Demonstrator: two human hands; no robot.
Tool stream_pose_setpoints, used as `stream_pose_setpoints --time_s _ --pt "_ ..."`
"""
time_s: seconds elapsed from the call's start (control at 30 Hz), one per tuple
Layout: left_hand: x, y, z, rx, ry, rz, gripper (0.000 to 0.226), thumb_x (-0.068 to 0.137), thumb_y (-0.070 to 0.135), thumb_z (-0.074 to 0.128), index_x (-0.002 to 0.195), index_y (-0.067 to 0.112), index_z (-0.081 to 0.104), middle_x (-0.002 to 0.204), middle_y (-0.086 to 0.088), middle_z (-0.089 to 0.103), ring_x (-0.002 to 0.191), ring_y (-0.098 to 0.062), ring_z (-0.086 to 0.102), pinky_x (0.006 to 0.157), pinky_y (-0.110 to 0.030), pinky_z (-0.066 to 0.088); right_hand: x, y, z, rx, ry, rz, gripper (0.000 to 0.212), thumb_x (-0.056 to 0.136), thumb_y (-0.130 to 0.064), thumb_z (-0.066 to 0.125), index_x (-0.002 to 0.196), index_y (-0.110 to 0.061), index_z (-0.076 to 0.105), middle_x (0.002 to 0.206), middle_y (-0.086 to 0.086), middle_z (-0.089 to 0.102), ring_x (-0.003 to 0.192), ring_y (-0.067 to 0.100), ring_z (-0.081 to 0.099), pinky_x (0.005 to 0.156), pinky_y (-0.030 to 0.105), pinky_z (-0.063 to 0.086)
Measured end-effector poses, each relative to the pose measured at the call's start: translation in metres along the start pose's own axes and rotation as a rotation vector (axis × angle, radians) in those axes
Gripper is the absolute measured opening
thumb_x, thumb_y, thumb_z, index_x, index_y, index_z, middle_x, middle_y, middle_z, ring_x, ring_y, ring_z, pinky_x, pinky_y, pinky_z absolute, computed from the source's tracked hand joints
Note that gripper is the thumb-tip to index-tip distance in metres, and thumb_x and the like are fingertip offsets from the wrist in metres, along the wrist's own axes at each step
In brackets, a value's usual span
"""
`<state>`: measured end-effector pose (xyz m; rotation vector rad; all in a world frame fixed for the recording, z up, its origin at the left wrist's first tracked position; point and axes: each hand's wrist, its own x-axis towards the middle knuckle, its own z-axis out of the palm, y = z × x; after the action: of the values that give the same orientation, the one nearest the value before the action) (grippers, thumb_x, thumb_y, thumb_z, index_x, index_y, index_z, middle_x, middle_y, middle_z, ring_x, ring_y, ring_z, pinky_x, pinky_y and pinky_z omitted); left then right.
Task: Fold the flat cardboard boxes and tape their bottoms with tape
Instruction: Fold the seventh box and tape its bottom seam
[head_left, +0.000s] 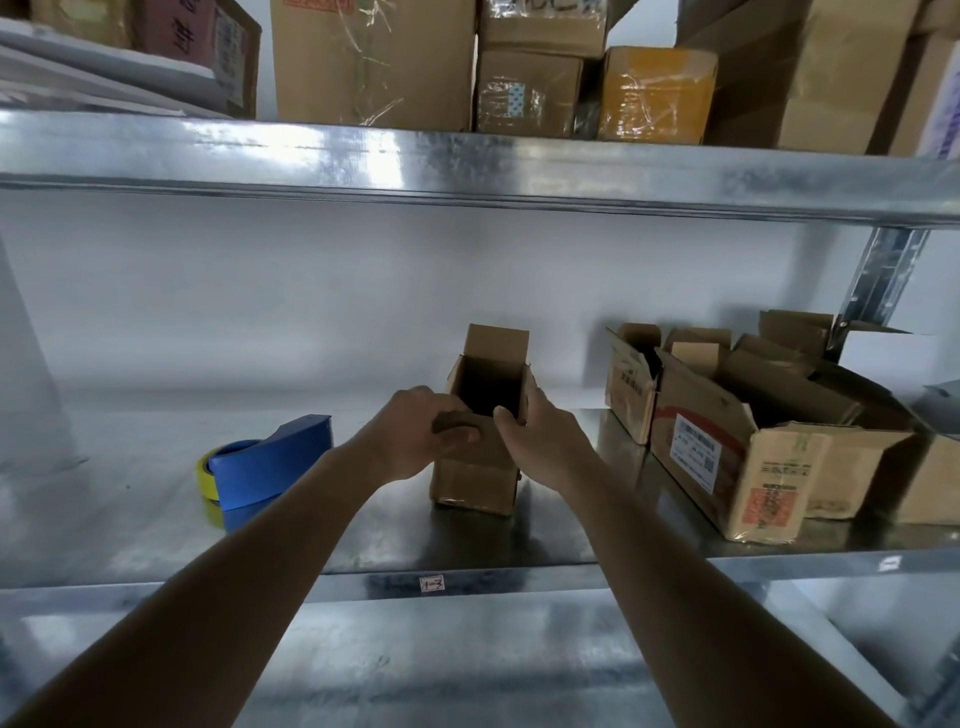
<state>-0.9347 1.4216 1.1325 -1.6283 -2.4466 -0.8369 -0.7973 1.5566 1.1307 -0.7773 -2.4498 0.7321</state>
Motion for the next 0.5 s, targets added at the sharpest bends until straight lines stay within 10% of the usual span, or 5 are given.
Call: stream_pose_setpoints --time_s 0.2,0.37,0.5 --pt "0.007 0.008 0.009 -0.051 0.080 0.001 0.021 0.095 0.037 0.072 0.106 0.020 0.076 0.091 0.001 0.067 0.083 -0.014 0.059 0.067 -0.016 0.039 0.017 0.011 -0.010 -0.058 0.065 -0.020 0.049 0.103 -0.043 0.052 0.147 -0.022 0.042 0.127 -0.001 0.064 0.095 0.016 0.059 0.080 0.028 0.046" --pt "0.020 0.012 0.015 -0.015 0.107 -0.022 0.027 0.088 0.043 0.078 0.103 0.020 0.078 0.090 0.003 0.063 0.081 -0.012 0.057 0.066 -0.017 0.038 0.043 0.002 -0.021 -0.241 0.148 -0.002 0.020 0.102 -0.034 0.055 0.100 -0.015 0.059 0.106 0.006 0.063 0.084 0.018 0.058 0.067 0.026 0.042" --pt "0.033 0.007 0.004 -0.037 0.034 -0.047 0.039 0.079 0.052 0.084 0.109 0.028 0.077 0.093 0.005 0.068 0.082 -0.012 0.062 0.065 -0.016 0.043 0.065 -0.005 -0.029 -0.303 0.028 0.035 0.035 0.101 -0.033 0.054 0.129 -0.011 0.053 0.122 0.012 0.057 0.098 0.026 0.058 0.076 0.033 0.045"
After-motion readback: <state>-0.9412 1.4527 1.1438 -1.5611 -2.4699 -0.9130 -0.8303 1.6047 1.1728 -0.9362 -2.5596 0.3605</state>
